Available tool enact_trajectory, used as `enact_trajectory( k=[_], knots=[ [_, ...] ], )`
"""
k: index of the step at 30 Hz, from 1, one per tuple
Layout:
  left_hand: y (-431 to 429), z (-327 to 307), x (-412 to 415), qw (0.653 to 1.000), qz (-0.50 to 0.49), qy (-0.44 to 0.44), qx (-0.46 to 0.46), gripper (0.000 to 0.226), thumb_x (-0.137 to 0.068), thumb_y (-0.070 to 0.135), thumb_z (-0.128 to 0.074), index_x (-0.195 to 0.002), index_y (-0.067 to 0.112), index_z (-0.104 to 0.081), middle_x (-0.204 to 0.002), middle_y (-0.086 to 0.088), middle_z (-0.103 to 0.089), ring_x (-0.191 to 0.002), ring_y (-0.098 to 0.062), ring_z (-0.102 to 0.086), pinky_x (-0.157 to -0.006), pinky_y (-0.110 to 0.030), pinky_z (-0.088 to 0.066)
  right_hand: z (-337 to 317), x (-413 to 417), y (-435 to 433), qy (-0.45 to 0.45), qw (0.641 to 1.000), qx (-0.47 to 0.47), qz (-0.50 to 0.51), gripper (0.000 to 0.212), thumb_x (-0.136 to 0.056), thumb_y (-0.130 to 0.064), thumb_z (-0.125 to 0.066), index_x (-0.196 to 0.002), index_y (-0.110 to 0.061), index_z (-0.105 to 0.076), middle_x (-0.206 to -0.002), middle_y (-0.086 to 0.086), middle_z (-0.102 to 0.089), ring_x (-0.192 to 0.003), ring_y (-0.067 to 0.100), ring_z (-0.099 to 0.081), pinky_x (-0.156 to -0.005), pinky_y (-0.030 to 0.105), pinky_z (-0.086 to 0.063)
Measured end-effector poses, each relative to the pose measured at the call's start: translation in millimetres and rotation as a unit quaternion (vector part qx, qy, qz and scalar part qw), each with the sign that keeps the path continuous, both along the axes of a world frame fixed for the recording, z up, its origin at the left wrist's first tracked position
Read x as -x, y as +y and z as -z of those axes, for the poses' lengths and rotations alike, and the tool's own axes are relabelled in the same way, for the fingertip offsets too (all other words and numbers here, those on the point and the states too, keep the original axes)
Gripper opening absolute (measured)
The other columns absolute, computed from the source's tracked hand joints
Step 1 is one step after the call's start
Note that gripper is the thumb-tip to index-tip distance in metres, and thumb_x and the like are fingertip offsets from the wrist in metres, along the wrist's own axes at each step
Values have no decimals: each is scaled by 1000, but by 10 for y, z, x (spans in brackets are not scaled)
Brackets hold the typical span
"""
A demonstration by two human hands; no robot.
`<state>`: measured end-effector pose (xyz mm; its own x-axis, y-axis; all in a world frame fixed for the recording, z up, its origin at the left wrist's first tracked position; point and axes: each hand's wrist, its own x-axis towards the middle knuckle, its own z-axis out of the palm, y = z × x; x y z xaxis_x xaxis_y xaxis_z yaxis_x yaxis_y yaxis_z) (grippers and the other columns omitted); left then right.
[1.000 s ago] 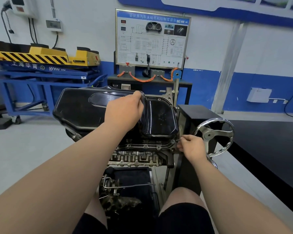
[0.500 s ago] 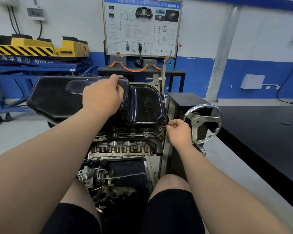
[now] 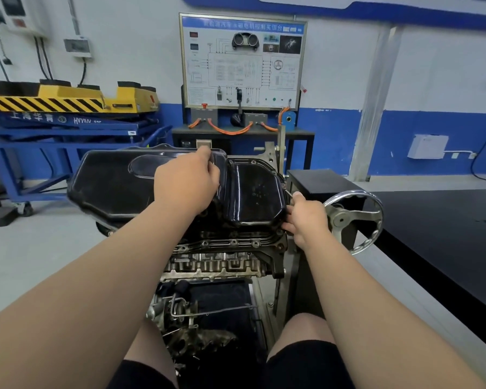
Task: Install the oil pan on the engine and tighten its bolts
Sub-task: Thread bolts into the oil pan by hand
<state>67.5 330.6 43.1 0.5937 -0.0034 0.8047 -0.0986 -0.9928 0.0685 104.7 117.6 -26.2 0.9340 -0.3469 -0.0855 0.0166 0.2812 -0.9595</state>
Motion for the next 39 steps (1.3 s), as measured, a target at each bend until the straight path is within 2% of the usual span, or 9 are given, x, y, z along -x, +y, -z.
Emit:
enact_trajectory(
  k=[6,10,14,19,23,27,29,34,39],
  knots=[
    [-24,54,0,1000,-6,-6,2,14,-92,30,-40,-93,21,-51,-56,6,-45,-51,-22,-46,-45,-25,-23,-73,54,-28,-5,999,-40,-22,17,-99,-23,-43,-92,-11,-52,-94,14,-70,-84,28,-70,-66,38,-58],
    [-28,67,24,1000,-3,-9,4,13,-91,30,-41,-91,21,-51,-52,8,-40,-48,-19,-43,-43,-24,-23,-104,55,-32,0,999,-12,-32,18,-99,-24,-42,-95,-10,-54,-94,15,-71,-85,28,-70,-71,42,-58],
    [-23,80,39,1000,2,-9,4,14,-91,30,-42,-92,21,-53,-57,7,-47,-49,-20,-45,-44,-24,-24,-79,118,-80,-20,998,24,-53,20,-100,-23,-42,-91,-12,-57,-91,10,-73,-80,21,-71,-56,30,-55],
    [-6,98,42,1000,11,-14,1,13,-90,30,-44,-91,22,-54,-55,9,-42,-46,-15,-39,-44,-23,-22,69,148,-186,-23,997,62,-50,23,-100,-28,-43,-96,-12,-59,-88,2,-73,-82,15,-70,-68,32,-57],
    [-16,110,42,1000,11,-25,6,12,-89,29,-45,-89,21,-55,-52,11,-37,-44,-14,-35,-44,-21,-19,235,121,-299,-12,989,140,44,20,-95,-26,-52,-86,-12,-62,-66,2,-66,-50,11,-62,-57,32,-55],
    [-8,107,34,1000,12,-20,8,12,-89,30,-45,-88,22,-54,-53,10,-41,-44,-14,-37,-43,-22,-20,481,119,-252,-12,947,321,8,9,-89,-15,-59,-81,-16,-64,-81,7,-68,-74,24,-66,-76,43,-57],
    [-4,103,33,1000,13,-17,9,11,-89,30,-45,-87,22,-53,-51,10,-39,-45,-14,-38,-43,-22,-20,511,130,-209,-26,926,377,7,8,-88,-15,-60,-93,-15,-67,-85,3,-69,-82,22,-66,-81,40,-55],
    [-2,92,25,1000,18,-14,10,8,-88,30,-45,-82,26,-44,-50,12,-33,-43,-7,-29,-44,-22,-15,459,159,-150,-56,868,492,33,14,-90,-20,-59,-100,-17,-69,-83,-8,-64,-70,4,-57,-58,15,-40],
    [-3,83,34,1000,17,-16,9,8,-88,30,-44,-82,26,-43,-52,10,-33,-47,-15,-35,-45,-23,-14,451,200,-126,-29,823,566,25,10,-93,-23,-54,-95,-20,-64,-84,-3,-62,-77,15,-59,-72,33,-52]
  ],
)
